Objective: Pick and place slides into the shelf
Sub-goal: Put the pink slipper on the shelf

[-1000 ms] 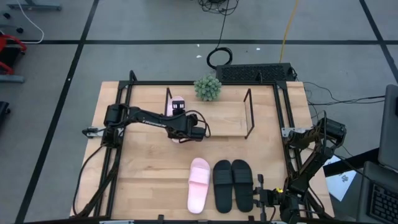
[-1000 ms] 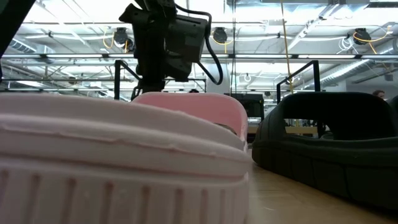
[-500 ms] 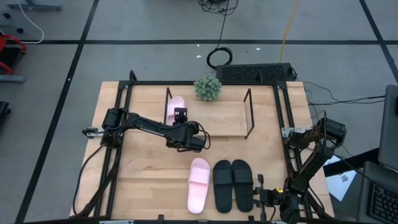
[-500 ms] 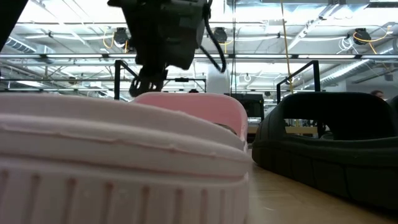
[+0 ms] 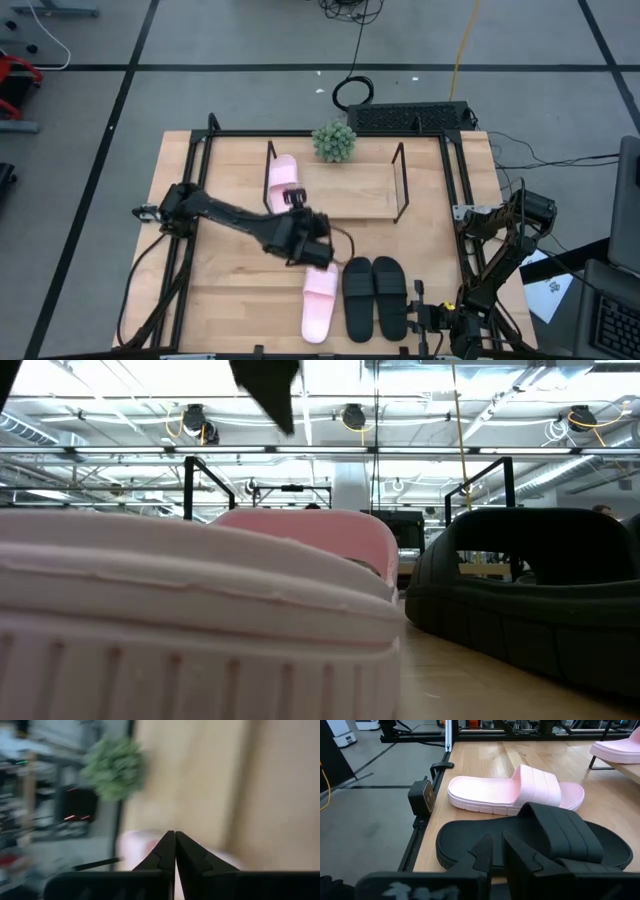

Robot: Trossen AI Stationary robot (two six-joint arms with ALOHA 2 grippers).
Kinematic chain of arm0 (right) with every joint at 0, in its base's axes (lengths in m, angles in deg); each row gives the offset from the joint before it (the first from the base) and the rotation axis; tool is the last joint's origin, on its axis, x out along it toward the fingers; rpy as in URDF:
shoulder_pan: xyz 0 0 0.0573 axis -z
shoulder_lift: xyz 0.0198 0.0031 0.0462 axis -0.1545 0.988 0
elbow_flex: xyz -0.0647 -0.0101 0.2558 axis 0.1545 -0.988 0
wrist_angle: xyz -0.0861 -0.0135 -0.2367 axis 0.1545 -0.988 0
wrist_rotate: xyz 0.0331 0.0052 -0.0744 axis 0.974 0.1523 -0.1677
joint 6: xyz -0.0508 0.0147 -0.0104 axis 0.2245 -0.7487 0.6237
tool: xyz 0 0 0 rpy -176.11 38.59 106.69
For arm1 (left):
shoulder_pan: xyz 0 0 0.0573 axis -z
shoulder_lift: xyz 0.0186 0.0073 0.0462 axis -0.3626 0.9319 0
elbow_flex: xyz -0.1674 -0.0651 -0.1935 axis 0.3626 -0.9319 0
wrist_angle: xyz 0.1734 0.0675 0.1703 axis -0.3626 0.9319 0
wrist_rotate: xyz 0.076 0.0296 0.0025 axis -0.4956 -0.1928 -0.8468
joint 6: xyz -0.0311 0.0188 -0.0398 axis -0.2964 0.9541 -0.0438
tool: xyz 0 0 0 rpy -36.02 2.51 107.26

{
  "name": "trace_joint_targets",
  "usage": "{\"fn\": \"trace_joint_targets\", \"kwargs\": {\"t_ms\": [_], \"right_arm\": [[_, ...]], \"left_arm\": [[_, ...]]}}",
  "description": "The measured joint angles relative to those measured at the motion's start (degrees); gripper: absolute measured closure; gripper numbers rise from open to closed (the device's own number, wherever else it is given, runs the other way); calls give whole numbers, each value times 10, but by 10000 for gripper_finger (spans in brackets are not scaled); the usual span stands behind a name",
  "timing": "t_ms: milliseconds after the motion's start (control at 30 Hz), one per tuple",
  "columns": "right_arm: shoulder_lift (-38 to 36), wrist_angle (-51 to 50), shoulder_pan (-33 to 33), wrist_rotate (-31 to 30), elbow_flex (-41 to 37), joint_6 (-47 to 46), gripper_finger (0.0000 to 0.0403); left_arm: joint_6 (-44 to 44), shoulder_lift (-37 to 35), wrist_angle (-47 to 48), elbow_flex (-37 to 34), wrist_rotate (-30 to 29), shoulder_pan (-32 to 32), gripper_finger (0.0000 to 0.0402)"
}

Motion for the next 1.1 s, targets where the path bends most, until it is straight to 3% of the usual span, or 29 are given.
{"fn": "trace_joint_targets", "kwargs": {"t_ms": [200, 433, 567, 733, 1100], "right_arm": [[0, -4, 0, 19, 0, 0, 373], [0, -3, 0, 31, 0, -2, 373], [0, 0, 0, 31, 0, -2, 373], [0, 2, 0, 31, 0, -2, 373], [0, 2, 0, 31, 0, -1, 373]], "left_arm": [[-56, 0, -55, 30, 78, 101, 392], [-72, 0, -226, -34, 95, 180, 358], [-92, 0, -269, -80, 100, 182, 332], [-103, 1, -338, -135, 157, 159, 292], [-116, 0, -387, -153, 199, 148, 226]]}}
